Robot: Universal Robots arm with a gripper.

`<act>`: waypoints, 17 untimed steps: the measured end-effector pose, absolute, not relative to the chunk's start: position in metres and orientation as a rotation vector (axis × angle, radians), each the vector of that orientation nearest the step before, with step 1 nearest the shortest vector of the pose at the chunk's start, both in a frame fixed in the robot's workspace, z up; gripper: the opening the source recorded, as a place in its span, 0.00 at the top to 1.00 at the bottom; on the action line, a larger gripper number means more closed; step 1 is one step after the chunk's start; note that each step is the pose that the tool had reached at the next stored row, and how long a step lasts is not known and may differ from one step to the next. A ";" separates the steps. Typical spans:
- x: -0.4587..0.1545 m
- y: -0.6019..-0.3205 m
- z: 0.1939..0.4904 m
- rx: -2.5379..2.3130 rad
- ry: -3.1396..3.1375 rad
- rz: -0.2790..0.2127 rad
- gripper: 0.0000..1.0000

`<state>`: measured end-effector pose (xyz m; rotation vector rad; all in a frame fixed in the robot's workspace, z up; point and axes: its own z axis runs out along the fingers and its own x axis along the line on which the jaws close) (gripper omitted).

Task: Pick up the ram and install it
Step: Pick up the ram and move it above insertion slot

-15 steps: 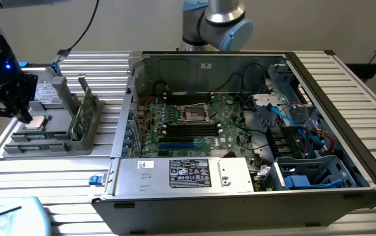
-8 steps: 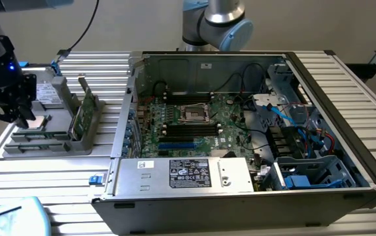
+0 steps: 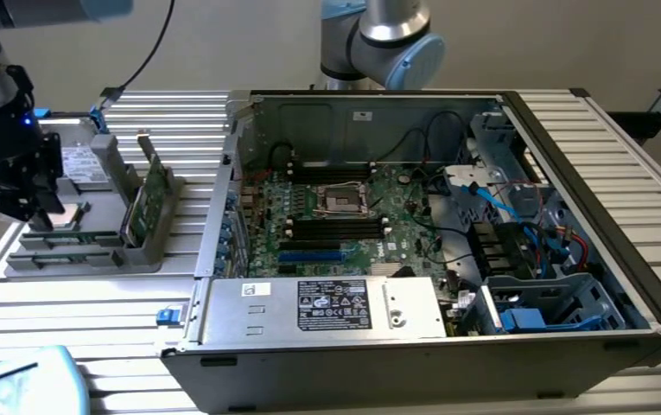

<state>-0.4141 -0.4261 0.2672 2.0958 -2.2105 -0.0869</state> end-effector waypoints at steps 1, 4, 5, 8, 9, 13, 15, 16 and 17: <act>-0.414 -0.426 0.266 2.115 -2.191 -0.086 0.63; -0.414 -0.426 0.262 2.174 -2.131 -0.082 0.63; -0.414 -0.426 0.261 2.191 -2.113 -0.081 0.63; -0.415 -0.426 0.261 2.209 -2.094 -0.080 0.63; -0.415 -0.426 0.261 2.209 -2.093 -0.080 0.63; -0.415 -0.426 0.257 2.212 -2.090 -0.079 0.63; -0.415 -0.426 0.253 2.214 -2.089 -0.079 0.63; -0.415 -0.426 0.251 2.215 -2.088 -0.079 0.63; -0.415 -0.426 0.249 2.216 -2.086 -0.079 0.63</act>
